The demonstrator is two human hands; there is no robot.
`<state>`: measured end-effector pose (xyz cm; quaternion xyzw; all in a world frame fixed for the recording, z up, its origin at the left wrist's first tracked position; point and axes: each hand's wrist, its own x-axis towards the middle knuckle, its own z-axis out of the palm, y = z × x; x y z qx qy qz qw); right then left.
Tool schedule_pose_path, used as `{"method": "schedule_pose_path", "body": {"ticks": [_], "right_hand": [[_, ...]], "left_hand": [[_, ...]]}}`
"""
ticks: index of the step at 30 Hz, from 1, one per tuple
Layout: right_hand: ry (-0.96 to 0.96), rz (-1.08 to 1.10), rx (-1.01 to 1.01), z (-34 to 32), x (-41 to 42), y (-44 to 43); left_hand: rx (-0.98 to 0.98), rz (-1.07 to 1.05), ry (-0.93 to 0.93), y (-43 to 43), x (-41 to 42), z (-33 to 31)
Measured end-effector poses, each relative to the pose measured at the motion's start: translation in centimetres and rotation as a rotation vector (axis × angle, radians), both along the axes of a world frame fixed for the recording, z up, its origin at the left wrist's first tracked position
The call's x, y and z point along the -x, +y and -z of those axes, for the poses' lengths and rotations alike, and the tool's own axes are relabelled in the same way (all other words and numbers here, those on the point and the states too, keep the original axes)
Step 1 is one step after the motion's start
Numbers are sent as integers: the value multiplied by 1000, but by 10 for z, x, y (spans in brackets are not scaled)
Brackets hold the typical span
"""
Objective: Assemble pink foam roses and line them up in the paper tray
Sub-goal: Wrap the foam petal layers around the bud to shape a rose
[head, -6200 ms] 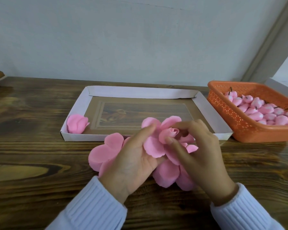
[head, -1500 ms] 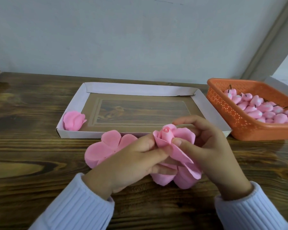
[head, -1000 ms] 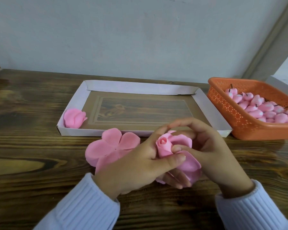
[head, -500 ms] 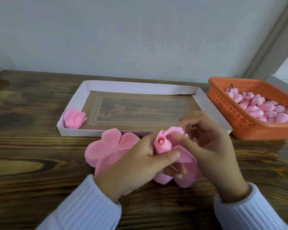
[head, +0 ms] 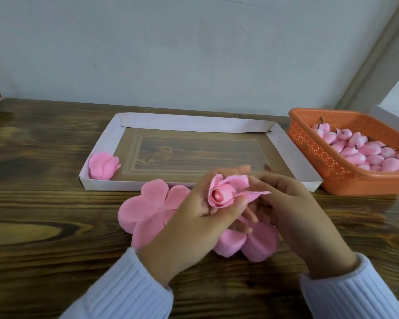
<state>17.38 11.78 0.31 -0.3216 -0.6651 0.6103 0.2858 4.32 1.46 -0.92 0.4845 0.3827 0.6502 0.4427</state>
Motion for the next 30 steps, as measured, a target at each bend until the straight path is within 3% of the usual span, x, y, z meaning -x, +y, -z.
{"method": "schedule_pose_path", "body": {"ticks": [11, 19, 22, 26, 30], "right_hand": [[-52, -184, 29, -5, -3, -2], [-63, -63, -68, -3, -10, 7], [3, 25, -232, -5, -10, 4], [77, 112, -625, -9, -6, -4], [80, 140, -811, -8, -4, -8]], "left_hand": [[-5, 130, -121, 1, -3, 6], [-24, -6, -100, 3, -5, 9], [0, -44, -65, 4, -3, 8], [41, -68, -63, 4, -3, 8], [65, -64, -4, 2, -2, 7]]}}
